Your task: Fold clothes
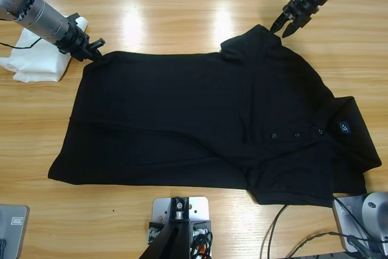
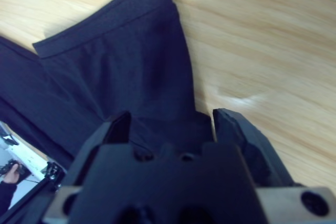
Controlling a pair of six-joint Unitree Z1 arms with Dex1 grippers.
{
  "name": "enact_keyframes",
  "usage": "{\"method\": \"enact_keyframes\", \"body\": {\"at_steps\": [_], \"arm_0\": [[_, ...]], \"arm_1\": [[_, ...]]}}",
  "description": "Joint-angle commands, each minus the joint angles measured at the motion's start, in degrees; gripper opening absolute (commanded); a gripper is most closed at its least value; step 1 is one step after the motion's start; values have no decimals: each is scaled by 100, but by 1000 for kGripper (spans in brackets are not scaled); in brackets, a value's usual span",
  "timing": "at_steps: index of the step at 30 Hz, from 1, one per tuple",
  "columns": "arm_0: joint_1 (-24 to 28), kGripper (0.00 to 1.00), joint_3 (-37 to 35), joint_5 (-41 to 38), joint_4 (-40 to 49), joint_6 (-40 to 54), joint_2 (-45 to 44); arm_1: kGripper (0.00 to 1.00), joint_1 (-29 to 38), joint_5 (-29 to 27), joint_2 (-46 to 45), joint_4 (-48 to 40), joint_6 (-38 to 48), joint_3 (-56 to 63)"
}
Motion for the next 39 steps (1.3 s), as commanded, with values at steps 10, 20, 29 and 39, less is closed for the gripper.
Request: {"method": "enact_keyframes", "body": {"at_steps": [10,20,29,39], "arm_0": [[102,0,377,94,104,-56,150],[110,0,357,112,103,-51,199],[84,0,357,112,97,-86,197],[84,0,387,112,103,-85,150]], "arm_1": [[692,25,520,462,98,-102,-167],[707,25,-290,633,441,-119,-512],[604,51,-101,659,504,-119,-489],[522,252,-30,668,539,-154,-489]]}}
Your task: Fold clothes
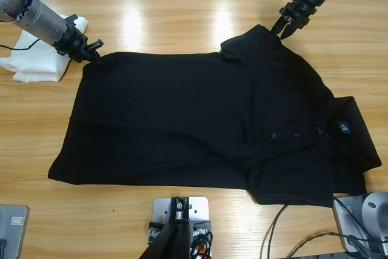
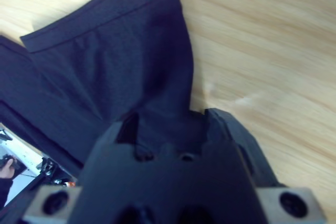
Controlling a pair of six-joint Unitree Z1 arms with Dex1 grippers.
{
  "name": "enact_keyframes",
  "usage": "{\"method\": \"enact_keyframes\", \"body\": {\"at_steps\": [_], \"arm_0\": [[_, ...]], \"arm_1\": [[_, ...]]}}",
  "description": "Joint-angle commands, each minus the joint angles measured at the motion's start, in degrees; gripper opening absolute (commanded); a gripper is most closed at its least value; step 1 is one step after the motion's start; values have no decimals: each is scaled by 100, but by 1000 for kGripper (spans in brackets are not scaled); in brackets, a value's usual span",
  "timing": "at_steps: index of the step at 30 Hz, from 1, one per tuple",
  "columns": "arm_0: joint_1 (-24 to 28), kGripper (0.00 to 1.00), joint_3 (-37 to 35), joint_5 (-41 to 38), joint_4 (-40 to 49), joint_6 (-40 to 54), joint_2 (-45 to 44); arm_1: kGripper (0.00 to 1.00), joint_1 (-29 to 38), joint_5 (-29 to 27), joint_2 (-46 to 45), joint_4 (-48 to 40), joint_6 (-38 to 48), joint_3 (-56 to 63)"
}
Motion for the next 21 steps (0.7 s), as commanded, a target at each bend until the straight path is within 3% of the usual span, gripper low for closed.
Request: {"method": "enact_keyframes", "body": {"at_steps": [1,5,8,9,10,11,21], "arm_0": [[56,0,291,110,103,-77,204],[56,0,273,110,99,-79,214],[56,0,273,110,101,-88,212],[56,0,278,110,103,-88,209],[56,0,282,110,103,-88,204],[56,0,287,113,103,-88,200],[83,0,294,141,103,-86,149]], "arm_1": [[521,164,92,408,71,-95,38],[514,218,83,412,105,-99,38],[424,260,85,420,115,-99,38],[328,267,90,429,113,-99,31],[134,267,103,455,106,-106,24],[5,269,113,482,113,-106,8],[0,269,-56,589,182,-187,-129]]}}
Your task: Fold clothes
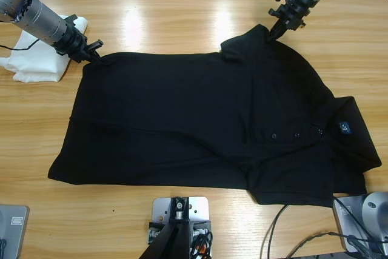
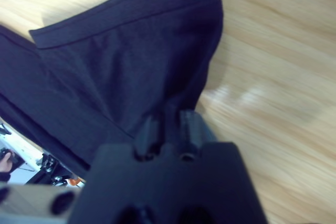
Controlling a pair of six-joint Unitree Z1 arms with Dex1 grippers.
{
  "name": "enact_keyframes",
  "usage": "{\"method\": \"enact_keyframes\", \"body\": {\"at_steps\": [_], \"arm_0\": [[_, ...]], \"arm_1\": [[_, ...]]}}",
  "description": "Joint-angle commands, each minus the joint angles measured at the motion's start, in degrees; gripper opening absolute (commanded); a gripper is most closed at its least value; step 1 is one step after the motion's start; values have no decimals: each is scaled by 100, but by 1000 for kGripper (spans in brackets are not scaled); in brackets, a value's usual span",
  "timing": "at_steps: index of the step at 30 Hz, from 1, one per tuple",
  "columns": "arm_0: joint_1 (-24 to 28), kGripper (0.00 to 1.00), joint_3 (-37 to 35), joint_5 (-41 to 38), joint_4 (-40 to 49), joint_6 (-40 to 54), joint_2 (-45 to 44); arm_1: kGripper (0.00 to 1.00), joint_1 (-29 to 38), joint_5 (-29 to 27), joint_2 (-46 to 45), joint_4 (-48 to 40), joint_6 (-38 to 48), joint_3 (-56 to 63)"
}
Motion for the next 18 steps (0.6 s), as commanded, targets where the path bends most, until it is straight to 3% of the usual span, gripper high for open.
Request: {"method": "enact_keyframes", "body": {"at_steps": [1,5,12,18], "arm_0": [[88,0,290,121,103,-71,160],[109,0,336,135,103,-63,126],[109,0,348,143,104,-94,-88],[137,0,524,143,152,-144,-475]], "arm_1": [[0,74,-122,521,128,-168,-93],[0,70,-192,475,171,-205,-91],[0,67,355,-130,160,-269,-29],[0,67,571,-752,153,-320,778]]}}
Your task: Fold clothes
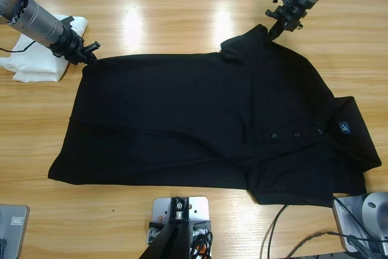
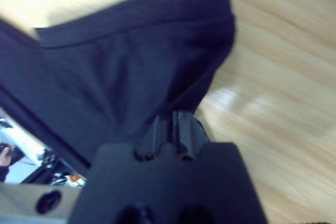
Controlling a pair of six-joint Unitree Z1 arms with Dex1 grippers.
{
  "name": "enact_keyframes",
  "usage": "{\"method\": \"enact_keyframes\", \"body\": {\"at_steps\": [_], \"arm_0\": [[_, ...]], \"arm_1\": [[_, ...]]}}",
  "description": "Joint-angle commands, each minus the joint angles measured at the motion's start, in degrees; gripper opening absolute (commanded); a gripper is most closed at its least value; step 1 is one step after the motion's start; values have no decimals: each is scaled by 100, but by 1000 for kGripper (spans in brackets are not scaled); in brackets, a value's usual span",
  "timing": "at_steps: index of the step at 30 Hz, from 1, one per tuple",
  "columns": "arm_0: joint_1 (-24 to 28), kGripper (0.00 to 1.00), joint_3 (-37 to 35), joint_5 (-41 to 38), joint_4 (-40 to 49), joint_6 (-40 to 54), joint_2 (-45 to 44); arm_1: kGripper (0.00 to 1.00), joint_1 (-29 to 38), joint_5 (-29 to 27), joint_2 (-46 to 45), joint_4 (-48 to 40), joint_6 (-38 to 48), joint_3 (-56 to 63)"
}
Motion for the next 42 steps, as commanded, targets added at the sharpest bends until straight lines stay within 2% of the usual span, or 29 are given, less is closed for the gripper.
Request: {"method": "enact_keyframes", "body": {"at_steps": [1,17,26,29,30,31,32,33,34,38,42], "arm_0": [[110,0,445,78,142,-160,-431],[110,0,1531,69,95,-388,-1453],[110,0,2294,78,102,-401,-2460],[102,0,2547,78,74,-372,-2632],[102,0,2645,81,24,-365,-2639],[102,0,2730,87,-39,-364,-2637],[102,0,2789,87,-113,-365,-2622],[100,0,2811,87,-160,-372,-2585],[82,0,2816,80,-206,-401,-2550],[-55,0,2712,78,-410,-641,-2266],[-195,0,2649,71,-619,-845,-1989]], "arm_1": [[0,67,283,-906,66,-117,1034],[0,61,309,-2616,-298,-196,3980],[0,-135,283,-3820,78,-152,4512],[0,-135,253,-3746,-180,-143,4780],[95,-135,299,-3639,-356,-140,4836],[499,-135,329,-3497,-586,-91,4899],[717,-135,345,-3279,-781,-19,4926],[916,-135,436,-3066,-925,8,4913],[996,-135,527,-2903,-1101,15,4908],[1000,-135,355,-2475,-1822,-110,4857],[1000,-135,193,-2236,-2136,-73,4876]]}}
